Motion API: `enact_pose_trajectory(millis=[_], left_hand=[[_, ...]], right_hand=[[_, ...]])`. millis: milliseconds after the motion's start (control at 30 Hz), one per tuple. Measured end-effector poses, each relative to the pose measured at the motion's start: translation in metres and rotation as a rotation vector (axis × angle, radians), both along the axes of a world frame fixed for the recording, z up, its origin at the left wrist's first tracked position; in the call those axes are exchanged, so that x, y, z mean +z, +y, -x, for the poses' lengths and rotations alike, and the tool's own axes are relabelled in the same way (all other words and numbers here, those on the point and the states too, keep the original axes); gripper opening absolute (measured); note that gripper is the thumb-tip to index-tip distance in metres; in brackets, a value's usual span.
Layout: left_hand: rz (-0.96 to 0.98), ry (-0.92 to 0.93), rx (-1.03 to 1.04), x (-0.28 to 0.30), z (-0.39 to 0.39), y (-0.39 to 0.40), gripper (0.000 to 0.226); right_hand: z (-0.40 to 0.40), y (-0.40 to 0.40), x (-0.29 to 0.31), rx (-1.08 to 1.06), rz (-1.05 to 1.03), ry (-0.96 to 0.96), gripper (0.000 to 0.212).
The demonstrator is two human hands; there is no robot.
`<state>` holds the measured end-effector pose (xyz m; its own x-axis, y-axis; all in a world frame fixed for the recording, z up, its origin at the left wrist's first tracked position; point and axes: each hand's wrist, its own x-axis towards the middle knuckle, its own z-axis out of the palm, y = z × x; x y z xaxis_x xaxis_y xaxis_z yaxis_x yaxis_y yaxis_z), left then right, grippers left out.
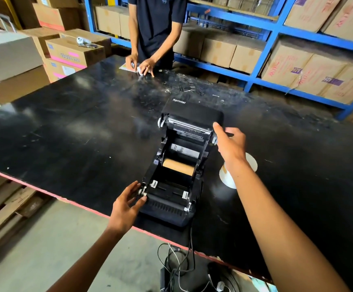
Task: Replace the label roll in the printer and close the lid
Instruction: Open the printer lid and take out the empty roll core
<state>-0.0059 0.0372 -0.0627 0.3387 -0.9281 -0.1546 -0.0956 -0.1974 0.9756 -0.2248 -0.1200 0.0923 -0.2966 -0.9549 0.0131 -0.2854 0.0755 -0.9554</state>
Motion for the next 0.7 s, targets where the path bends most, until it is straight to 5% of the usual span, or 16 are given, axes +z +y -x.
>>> enact_pose_trajectory(millis=[267, 400, 533, 700], left_hand=[[-0.001, 0.006, -0.022, -0.005, -0.004, -0.002, 0.057], [0.002, 0.023, -0.022, -0.007, -0.003, -0.003, 0.056], [-0.002, 0.018, -0.028, -0.008, -0.003, -0.003, 0.053], [0.002, -0.020, -0.036, 0.007, -0.009, -0.010, 0.064]], right_hand=[[0.005, 0.007, -0.030, 0.193, 0.083, -0.160, 0.065], [0.003, 0.026, -0.075, 0.247, 0.045, 0.156, 0.062], [-0.003, 0.030, -0.113, 0.405, 0.003, 0.870, 0.046], [-0.005, 0.021, -0.118, 0.356, 0.078, 0.896, 0.034]])
